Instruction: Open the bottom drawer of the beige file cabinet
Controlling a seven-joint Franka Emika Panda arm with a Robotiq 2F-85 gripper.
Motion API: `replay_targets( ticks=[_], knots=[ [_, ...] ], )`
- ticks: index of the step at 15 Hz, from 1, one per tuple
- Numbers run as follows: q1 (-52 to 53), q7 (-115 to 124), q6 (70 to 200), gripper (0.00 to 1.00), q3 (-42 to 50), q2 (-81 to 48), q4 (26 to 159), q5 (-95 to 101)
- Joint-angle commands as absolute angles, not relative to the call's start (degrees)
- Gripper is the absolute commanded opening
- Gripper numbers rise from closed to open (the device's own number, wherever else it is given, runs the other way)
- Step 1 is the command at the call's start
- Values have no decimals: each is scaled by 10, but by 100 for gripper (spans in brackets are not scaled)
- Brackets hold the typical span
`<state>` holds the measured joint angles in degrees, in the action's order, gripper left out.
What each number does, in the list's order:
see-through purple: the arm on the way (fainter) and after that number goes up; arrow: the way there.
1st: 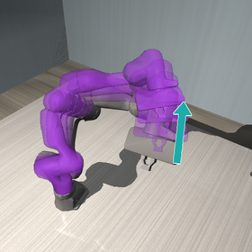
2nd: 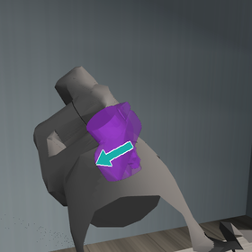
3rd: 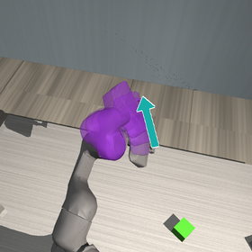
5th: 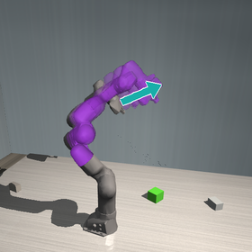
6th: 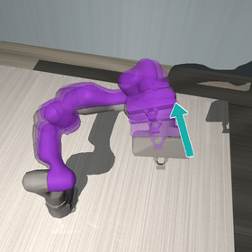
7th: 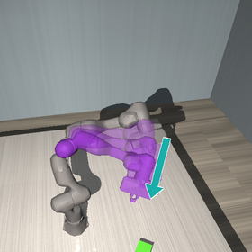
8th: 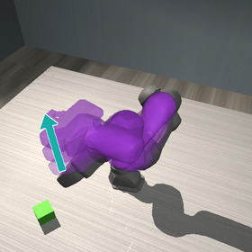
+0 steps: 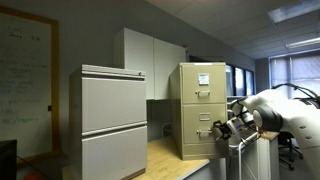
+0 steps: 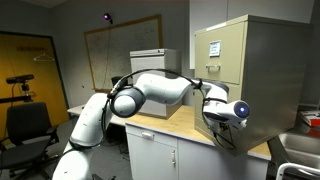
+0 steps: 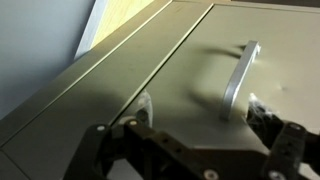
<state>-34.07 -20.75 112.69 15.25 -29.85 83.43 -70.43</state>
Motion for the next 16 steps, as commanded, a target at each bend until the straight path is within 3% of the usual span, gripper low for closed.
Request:
replay_targets(
  ticks=[1,4,6,11,16],
  knots=[
    [-343,-167,1108,100,138,-320,796,-723],
    [-337,-154,1094,100,135,-330,776,-714],
    [-331,-146,1091,75,140,-333,769,-698],
    [-327,-124,1096,33,149,-325,789,-655],
    [-311,-77,1077,1,162,-300,794,-593]
  ],
)
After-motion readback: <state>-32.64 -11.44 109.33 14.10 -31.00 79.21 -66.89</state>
